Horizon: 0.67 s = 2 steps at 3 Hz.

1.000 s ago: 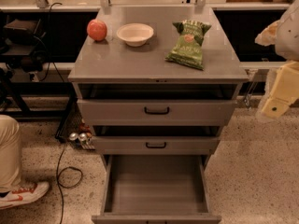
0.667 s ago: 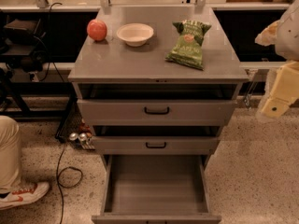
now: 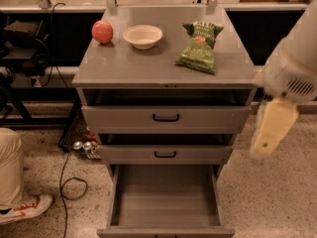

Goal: Close bottom drawer

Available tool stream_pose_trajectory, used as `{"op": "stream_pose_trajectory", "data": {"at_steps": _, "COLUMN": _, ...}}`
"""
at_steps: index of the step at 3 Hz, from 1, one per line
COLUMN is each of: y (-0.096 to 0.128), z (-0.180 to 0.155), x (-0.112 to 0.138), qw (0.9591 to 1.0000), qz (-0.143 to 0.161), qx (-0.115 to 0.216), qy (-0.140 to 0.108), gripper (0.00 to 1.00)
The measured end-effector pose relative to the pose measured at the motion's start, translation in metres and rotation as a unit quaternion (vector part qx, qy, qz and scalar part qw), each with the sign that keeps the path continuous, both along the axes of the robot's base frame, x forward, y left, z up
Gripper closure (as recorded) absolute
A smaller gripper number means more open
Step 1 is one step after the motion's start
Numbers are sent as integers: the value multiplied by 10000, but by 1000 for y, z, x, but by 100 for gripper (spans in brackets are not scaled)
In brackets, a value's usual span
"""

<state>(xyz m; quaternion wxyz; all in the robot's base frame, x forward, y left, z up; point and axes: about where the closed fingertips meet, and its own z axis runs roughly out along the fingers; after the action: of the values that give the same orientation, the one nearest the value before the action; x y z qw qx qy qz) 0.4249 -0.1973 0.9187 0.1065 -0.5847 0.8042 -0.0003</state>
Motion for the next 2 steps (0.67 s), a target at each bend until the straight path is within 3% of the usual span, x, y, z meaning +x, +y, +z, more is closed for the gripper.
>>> {"op": "stream_pose_trajectory", "data": {"at_steps": 1, "y": 15, "z": -72, "x": -26, "qw": 9975, "qz": -218, "qx": 95, "qy": 662, "gripper": 0}}
{"op": "stream_pose_trajectory", "data": {"at_steps": 2, "y": 28, "z": -138, "x": -60, "qw": 9919, "qz": -595, "qx": 209, "qy": 1102, "gripper": 0}}
